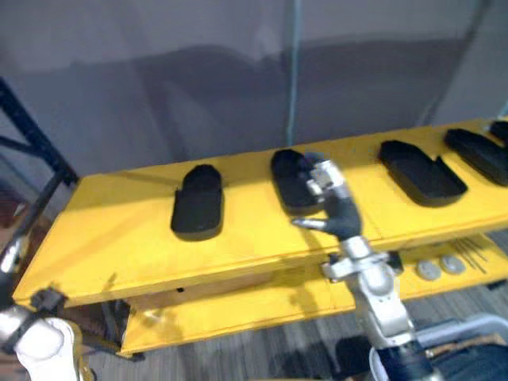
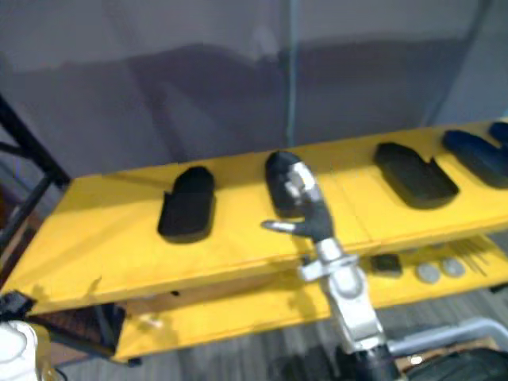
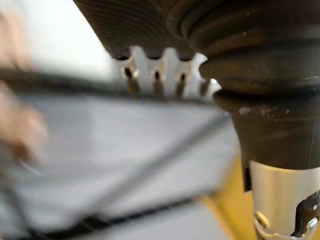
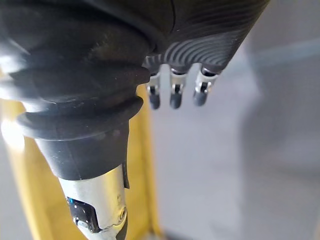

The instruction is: Walk over and take plastic housings, then place them on the shelf

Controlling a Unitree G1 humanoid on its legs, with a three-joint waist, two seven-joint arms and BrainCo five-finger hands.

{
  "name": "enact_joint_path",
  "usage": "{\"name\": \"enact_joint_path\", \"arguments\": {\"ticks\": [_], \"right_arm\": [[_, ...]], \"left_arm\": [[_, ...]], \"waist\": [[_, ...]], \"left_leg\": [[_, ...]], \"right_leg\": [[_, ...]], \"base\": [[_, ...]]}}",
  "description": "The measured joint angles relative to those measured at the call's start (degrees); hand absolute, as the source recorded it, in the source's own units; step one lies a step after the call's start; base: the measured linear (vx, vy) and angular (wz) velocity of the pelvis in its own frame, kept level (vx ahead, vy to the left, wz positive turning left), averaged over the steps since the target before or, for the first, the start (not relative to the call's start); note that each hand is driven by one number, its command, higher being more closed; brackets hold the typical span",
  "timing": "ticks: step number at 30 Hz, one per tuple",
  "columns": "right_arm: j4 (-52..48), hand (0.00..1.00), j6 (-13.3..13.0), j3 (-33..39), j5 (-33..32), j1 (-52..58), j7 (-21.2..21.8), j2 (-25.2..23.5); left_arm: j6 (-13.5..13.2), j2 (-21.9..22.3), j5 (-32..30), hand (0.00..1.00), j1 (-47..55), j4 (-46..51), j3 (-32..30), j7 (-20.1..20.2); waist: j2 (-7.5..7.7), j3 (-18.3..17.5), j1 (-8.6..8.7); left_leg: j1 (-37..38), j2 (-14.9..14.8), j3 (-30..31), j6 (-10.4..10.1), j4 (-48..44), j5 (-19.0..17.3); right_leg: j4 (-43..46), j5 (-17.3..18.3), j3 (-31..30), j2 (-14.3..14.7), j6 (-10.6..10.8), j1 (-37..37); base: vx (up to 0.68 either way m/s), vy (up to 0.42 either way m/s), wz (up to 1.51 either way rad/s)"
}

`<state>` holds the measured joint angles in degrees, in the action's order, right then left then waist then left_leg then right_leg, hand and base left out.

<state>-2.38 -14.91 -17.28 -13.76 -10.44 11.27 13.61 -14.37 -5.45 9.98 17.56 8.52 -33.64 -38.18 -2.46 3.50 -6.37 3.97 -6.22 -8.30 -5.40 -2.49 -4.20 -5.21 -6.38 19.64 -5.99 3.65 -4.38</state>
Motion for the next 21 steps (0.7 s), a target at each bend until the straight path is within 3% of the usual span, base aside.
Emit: {"name": "enact_joint_path", "arguments": {"ticks": [4,6,9,12,17,21], "right_arm": [[9.41,0.00,2.68,-2.43,-0.28,-6.77,6.74,0.29],[13.61,0.00,4.07,-4.09,-1.73,-10.59,11.24,1.13],[16.72,0.00,4.24,-6.61,-3.11,-13.06,16.60,1.63],[17.02,0.00,4.57,-9.57,-3.64,-15.05,22.31,2.49],[17.39,0.00,4.60,-12.71,-3.63,-15.47,28.58,2.60],[20.61,0.00,4.60,-13.25,-3.57,-17.90,31.78,2.71]], "left_arm": [[-0.60,4.88,10.01,0.00,2.24,-14.50,-0.81,1.30],[-2.01,6.94,10.47,0.00,3.29,-23.72,-3.20,2.57],[-3.41,6.98,10.42,0.00,4.45,-31.68,-4.03,3.53],[-3.90,6.81,9.94,0.00,3.80,-38.04,-3.54,6.25],[-1.40,5.75,9.72,0.00,2.76,-45.85,-2.37,13.54],[2.58,5.79,10.51,0.00,2.50,-50.12,0.54,21.05]], "waist": [[1.19,0.45,-2.32],[2.83,0.65,-2.85],[3.96,0.57,-4.08],[4.56,1.18,-4.09],[4.80,1.60,-4.09],[4.98,2.59,-4.08]], "left_leg": [[-0.09,0.07,2.20,-0.28,0.25,0.52],[-0.23,0.06,3.41,-0.32,0.31,0.56],[-0.28,0.25,4.11,-0.33,0.32,0.55],[-1.12,0.75,4.80,-0.21,0.05,0.48],[-1.14,0.74,4.67,0.11,-0.07,0.07],[-1.03,0.62,4.58,0.28,-0.07,-0.06]], "right_leg": [[0.06,0.30,2.32,-0.23,0.28,-1.18],[0.51,0.68,3.71,-0.23,0.50,-1.68],[0.52,0.74,4.10,-0.37,0.56,-1.83],[0.53,0.75,4.74,-0.87,0.57,-1.82],[0.53,0.83,4.55,-0.89,0.58,-1.90],[0.53,0.93,4.33,-0.78,0.50,-1.90]], "base": [[0.05,0.024,0.32],[0.08,0.022,0.29],[0.10,0.044,0.15],[0.01,0.049,0.14],[-0.01,0.024,-0.01],[-0.01,0.007,-0.02]]}}
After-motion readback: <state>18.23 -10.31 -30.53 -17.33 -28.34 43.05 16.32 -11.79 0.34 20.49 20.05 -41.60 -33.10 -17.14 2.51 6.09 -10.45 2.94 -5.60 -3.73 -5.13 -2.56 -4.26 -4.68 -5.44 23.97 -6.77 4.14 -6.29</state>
